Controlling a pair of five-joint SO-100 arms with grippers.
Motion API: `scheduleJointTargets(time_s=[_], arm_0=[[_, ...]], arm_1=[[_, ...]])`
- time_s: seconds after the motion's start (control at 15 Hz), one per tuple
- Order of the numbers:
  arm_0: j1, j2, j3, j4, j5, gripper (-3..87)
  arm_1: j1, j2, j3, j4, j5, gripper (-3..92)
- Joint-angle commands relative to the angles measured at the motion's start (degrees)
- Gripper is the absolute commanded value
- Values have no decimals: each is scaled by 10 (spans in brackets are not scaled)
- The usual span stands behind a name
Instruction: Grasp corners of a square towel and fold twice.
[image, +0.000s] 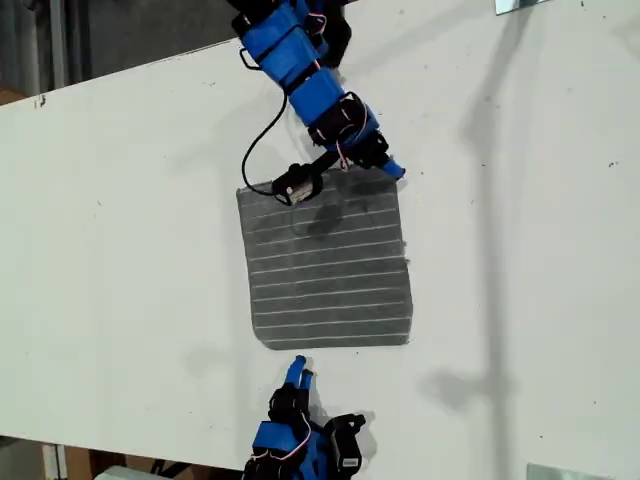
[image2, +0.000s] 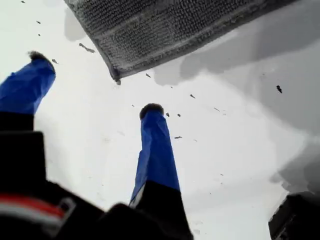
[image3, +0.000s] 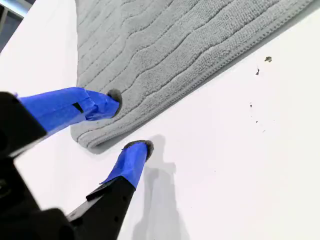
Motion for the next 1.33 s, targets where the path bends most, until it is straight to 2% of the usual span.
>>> scheduleJointTargets(time_s=[0.0, 0.4, 0.47, 0.53, 0.67, 0.93, 1.0, 1.07, 1.13, 1.2, 1.27], arm_0=[[-4, 3, 2, -14, 4, 163], [4, 3, 4, -18, 4, 161], [6, 3, 4, -18, 4, 161], [10, 3, 4, -18, 2, 161], [26, 3, 5, -17, -11, 161], [120, -73, -44, -46, -79, 143], [144, -188, -128, -52, -84, 140], [173, -399, -267, -49, -88, 140], [194, -651, -467, -1, -71, 145], [208, -872, -682, 80, -50, 155], [221, -1021, -836, 127, -33, 170]], arm_1=[[18, -15, -25, -25, -21, 370], [77, -79, -28, -91, -85, 354], [76, -84, -30, -98, -86, 276], [73, -93, -38, -98, -86, 141], [64, -113, -55, -95, -81, 23], [60, -146, -83, -91, -83, 0], [62, -148, -84, -91, -85, 0], [63, -148, -85, -91, -85, -1], [63, -148, -86, -91, -85, -1], [60, -148, -86, -90, -82, -1], [54, -149, -86, -89, -78, -1]])
